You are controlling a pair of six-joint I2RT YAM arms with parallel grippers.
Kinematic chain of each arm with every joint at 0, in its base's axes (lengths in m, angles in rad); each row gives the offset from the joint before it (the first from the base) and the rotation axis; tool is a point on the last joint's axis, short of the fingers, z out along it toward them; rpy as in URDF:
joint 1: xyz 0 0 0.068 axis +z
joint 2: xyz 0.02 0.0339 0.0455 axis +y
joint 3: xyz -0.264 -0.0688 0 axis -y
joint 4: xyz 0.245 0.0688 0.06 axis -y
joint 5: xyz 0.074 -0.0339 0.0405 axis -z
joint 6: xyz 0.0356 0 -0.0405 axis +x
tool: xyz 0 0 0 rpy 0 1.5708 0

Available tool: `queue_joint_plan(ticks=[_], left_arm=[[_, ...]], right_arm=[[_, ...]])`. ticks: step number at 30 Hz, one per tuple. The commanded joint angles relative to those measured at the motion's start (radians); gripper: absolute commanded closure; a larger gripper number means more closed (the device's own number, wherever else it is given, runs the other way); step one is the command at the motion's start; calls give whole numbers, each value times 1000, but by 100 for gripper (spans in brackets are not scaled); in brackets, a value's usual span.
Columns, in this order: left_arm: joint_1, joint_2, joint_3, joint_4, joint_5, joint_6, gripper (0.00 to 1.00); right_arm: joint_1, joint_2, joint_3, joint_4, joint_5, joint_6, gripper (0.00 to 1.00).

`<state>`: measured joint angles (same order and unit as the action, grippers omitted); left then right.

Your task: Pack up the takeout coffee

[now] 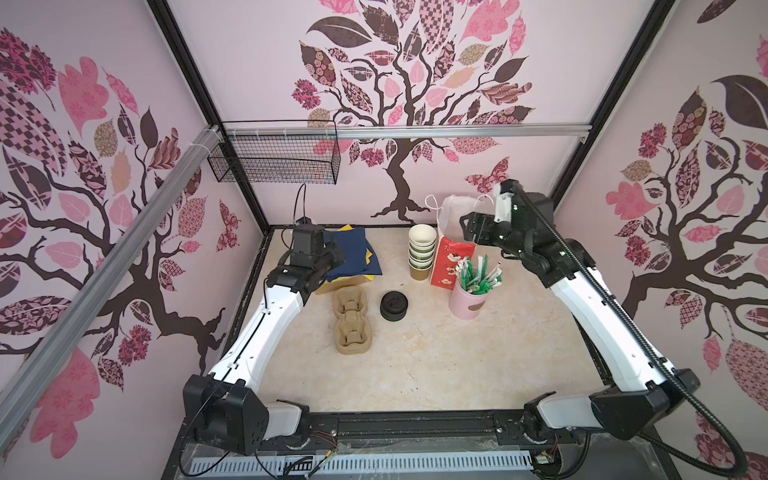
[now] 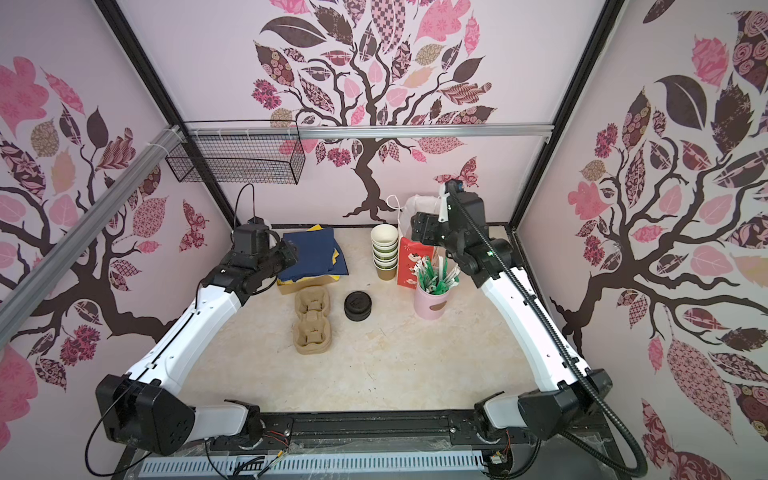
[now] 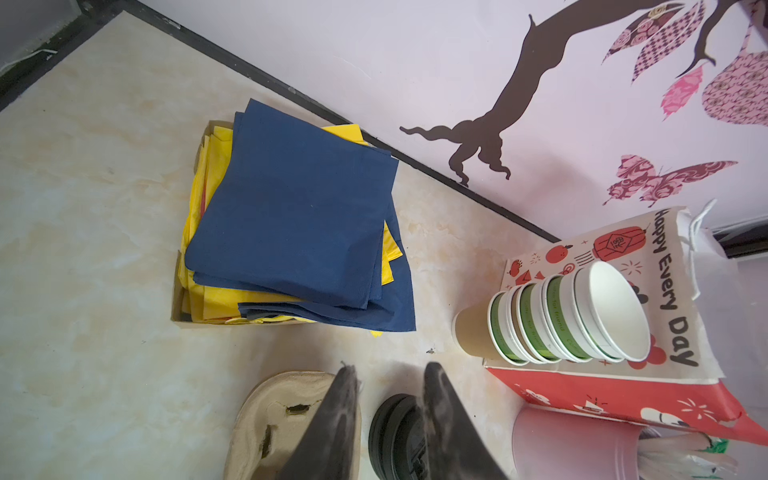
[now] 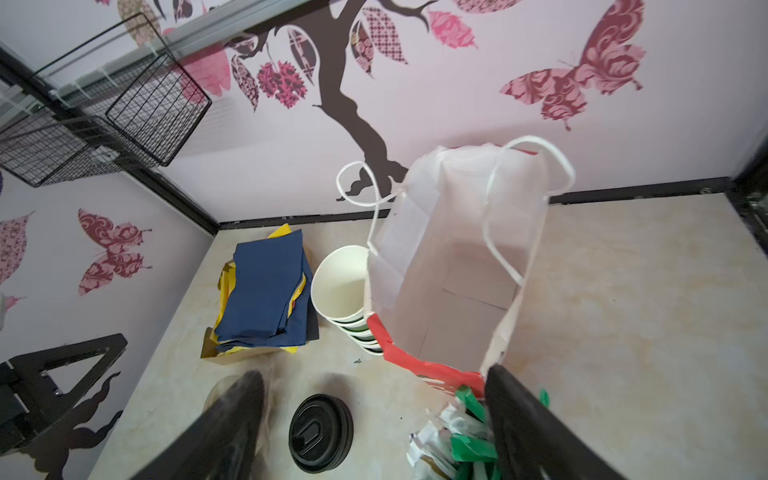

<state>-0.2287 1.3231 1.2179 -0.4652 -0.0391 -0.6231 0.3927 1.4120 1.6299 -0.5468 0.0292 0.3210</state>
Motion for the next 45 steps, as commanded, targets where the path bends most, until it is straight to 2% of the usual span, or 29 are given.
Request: queue_joint_plan(ticks=[1, 9, 21, 30, 45], left_arm=[[3, -30, -70, 67, 14, -53, 69], [3, -40, -92, 74, 18, -43, 69], [2, -54, -98, 65, 20, -28, 69], [3, -58, -102, 65, 21, -32, 69], [3, -47, -94, 56, 24, -32, 70]], right_arm=[[24, 73, 59, 10, 3, -16, 16], [115, 236, 176, 7, 54, -30, 22], [184, 460, 305, 21, 70, -39, 34], [190, 598, 422, 1, 97, -74, 44], [196, 734, 574, -132, 137, -89, 51]])
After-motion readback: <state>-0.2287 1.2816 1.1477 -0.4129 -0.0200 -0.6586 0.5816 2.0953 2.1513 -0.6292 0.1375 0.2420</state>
